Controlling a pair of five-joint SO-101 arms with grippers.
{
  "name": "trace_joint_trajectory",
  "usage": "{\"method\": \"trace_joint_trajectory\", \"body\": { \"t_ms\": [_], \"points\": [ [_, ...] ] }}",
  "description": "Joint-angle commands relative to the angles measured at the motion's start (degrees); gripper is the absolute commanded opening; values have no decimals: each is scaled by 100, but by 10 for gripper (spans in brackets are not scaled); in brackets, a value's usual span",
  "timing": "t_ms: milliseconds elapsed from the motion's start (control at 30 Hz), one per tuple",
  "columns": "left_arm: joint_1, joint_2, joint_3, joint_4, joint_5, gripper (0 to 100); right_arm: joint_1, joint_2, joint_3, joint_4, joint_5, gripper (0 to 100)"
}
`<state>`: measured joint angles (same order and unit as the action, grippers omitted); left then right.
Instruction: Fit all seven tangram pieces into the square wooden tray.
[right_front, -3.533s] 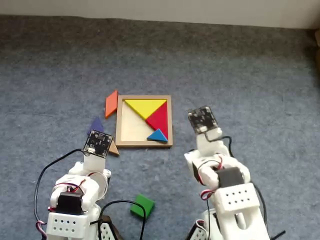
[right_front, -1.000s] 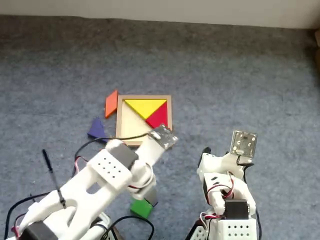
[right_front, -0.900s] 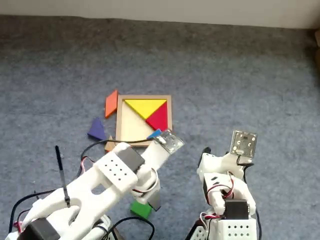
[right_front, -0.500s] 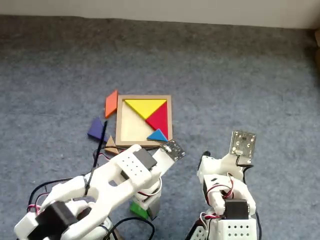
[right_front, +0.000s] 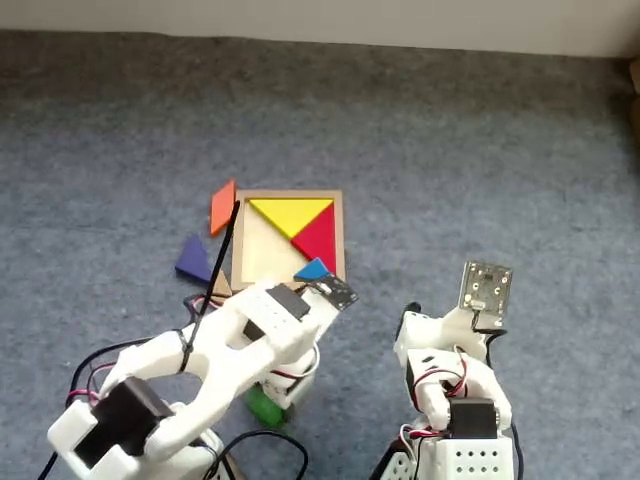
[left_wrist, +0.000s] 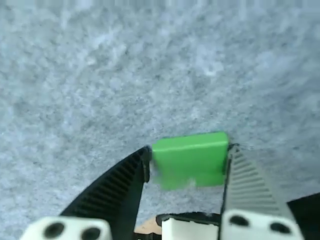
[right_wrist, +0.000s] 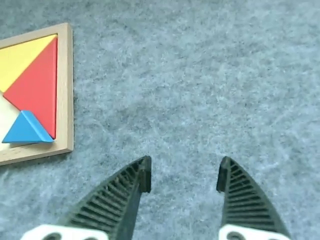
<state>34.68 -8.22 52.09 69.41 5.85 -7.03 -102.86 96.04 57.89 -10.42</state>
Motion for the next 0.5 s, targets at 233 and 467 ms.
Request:
{"method": "trace_joint_trajectory", "body": {
  "t_ms": [233,467],
  "points": [
    [-251,40,-655,-44,-738,58,66,66,734,31,-53,217],
    [-1279,31,-1560,246,-853,59,66,75,734,31,-53,217]
  ]
}}
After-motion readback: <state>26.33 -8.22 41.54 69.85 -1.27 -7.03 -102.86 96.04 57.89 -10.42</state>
